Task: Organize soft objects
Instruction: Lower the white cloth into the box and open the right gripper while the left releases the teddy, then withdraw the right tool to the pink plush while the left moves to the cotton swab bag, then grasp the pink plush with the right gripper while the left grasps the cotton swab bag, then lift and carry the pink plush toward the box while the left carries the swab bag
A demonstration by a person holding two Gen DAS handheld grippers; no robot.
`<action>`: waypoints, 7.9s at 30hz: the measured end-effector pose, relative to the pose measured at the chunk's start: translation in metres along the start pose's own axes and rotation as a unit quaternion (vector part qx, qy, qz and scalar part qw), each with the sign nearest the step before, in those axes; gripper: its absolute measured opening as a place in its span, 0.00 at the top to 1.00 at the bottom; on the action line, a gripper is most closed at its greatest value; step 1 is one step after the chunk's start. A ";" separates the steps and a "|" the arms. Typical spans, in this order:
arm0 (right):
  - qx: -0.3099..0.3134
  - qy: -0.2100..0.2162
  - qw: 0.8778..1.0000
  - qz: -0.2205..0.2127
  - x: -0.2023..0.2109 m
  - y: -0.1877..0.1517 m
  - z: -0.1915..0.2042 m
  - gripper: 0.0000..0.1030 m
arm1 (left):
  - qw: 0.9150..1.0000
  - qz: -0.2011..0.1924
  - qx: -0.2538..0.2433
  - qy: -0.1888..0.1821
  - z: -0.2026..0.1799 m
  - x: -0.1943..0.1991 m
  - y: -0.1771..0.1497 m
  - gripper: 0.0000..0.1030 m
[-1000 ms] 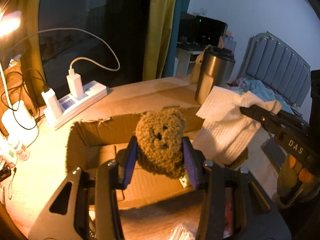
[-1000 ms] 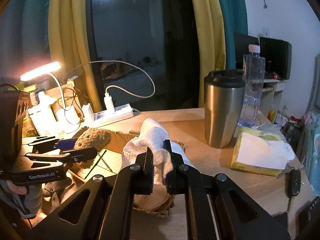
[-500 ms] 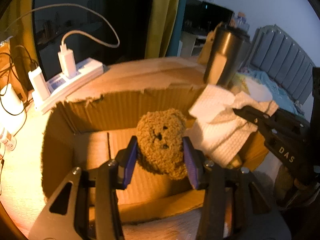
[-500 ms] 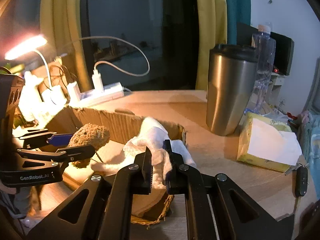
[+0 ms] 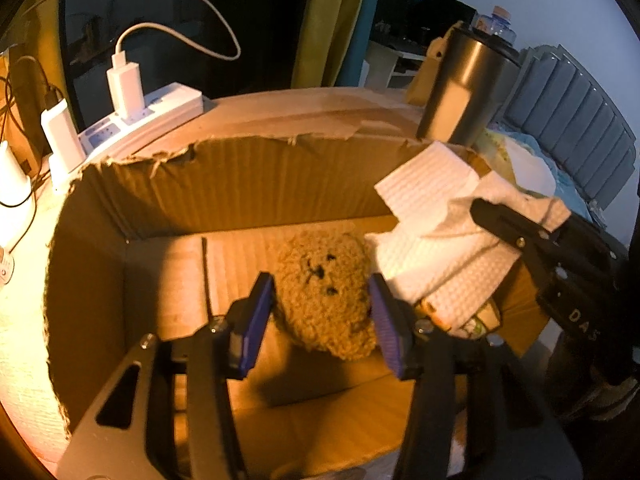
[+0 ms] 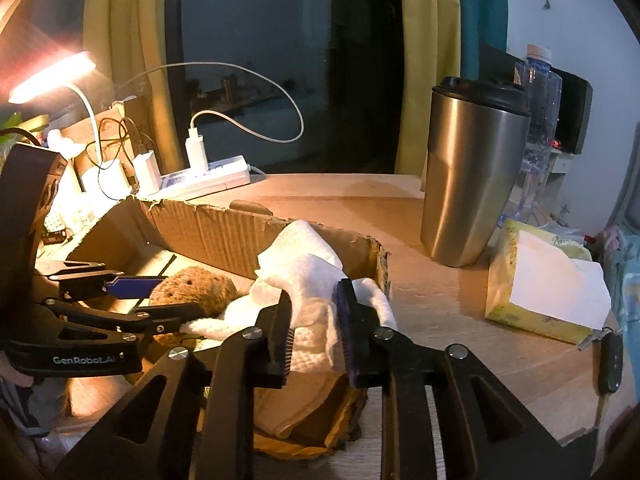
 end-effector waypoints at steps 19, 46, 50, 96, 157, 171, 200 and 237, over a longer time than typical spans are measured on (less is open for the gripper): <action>0.007 0.018 1.000 -0.005 0.002 -0.001 0.008 0.56 | 0.999 -0.029 0.012 0.039 0.006 0.028 0.003 0.31; -0.030 0.011 0.999 0.017 0.044 -0.015 0.018 0.56 | 0.996 -0.071 -0.002 0.048 -0.001 0.093 -0.021 0.30; -0.030 0.006 0.999 0.016 0.052 -0.018 0.021 0.56 | 0.996 -0.076 0.001 0.045 0.000 0.099 -0.026 0.30; -0.039 -0.015 0.999 0.029 0.102 -0.080 0.058 0.56 | 0.996 -0.080 -0.022 0.012 -0.019 0.128 -0.098 0.30; -0.051 0.082 0.993 0.074 0.064 -0.155 0.035 0.61 | 0.995 0.042 -0.038 0.081 -0.058 0.031 -0.151 0.18; -0.031 0.124 0.989 0.074 0.066 -0.155 0.044 0.64 | 0.996 0.018 -0.020 0.082 -0.057 0.037 -0.155 0.23; -0.039 0.120 0.991 0.050 0.088 -0.122 0.052 0.66 | 0.998 -0.044 -0.012 0.045 -0.046 0.098 -0.124 0.24; -0.037 0.104 0.994 -0.009 0.069 -0.003 0.069 0.66 | 0.993 -0.104 -0.004 0.054 0.040 0.127 -0.020 0.24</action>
Point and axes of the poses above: each gripper's, at about its wrist camera, not at the fingertips, and x roughly against the way its jaws point, z to its left, y to its top, the point moved 10 cm from there along -x, roughly the way its jaws point, and after that the axes turned 14 degrees about z, right-handed, at the moved point
